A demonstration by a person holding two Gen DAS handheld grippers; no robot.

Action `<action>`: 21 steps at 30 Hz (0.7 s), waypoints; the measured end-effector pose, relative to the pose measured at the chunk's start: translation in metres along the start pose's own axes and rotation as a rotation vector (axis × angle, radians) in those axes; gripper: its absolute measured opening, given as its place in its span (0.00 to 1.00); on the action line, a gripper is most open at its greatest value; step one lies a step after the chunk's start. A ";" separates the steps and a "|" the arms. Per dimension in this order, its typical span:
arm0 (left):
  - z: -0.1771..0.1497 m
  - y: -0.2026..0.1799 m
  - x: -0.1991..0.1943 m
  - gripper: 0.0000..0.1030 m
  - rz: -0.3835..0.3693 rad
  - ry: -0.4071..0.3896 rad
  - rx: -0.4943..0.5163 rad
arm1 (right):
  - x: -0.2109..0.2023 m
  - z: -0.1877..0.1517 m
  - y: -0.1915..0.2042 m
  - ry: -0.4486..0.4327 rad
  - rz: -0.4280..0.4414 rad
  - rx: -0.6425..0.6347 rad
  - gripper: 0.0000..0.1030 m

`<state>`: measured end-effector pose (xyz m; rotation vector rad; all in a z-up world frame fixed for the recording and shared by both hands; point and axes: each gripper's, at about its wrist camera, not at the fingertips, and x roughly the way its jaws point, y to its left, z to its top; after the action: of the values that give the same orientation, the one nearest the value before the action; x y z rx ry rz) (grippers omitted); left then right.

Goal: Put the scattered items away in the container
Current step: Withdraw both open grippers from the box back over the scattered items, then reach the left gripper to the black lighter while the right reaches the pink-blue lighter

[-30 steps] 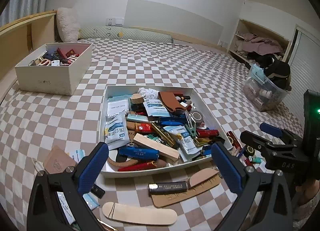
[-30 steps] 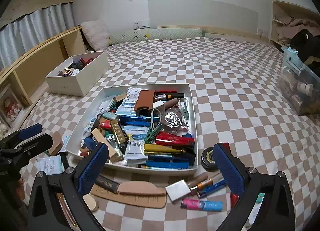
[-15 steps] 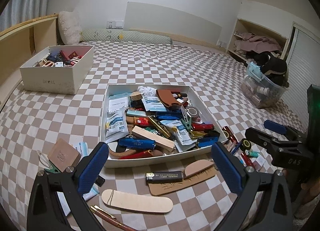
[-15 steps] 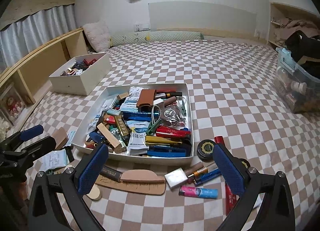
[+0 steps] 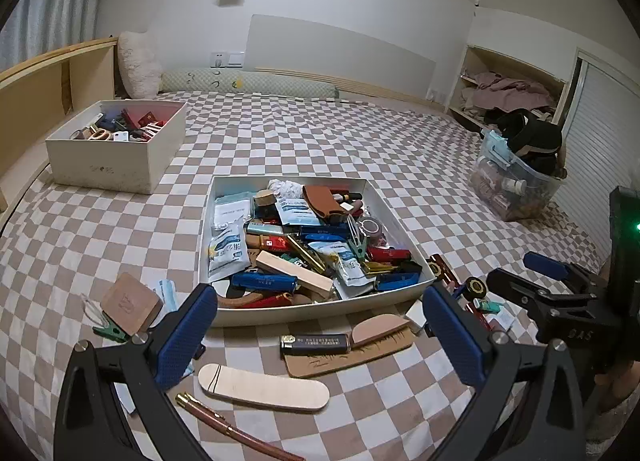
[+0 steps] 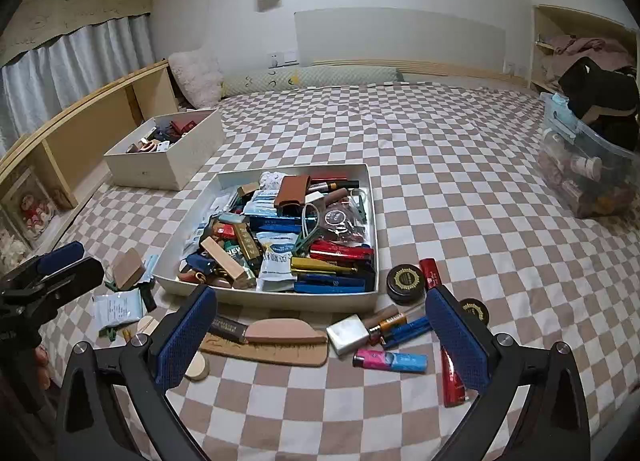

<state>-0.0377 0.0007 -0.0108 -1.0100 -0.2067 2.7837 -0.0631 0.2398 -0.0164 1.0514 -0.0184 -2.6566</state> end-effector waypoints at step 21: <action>-0.004 -0.008 -0.024 1.00 0.013 -0.043 0.010 | -0.025 -0.009 -0.014 -0.032 -0.005 0.022 1.00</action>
<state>-0.0156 0.0038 0.0024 -0.9540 -0.1928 2.8169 -0.0429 0.2610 -0.0077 1.0167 -0.0516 -2.6829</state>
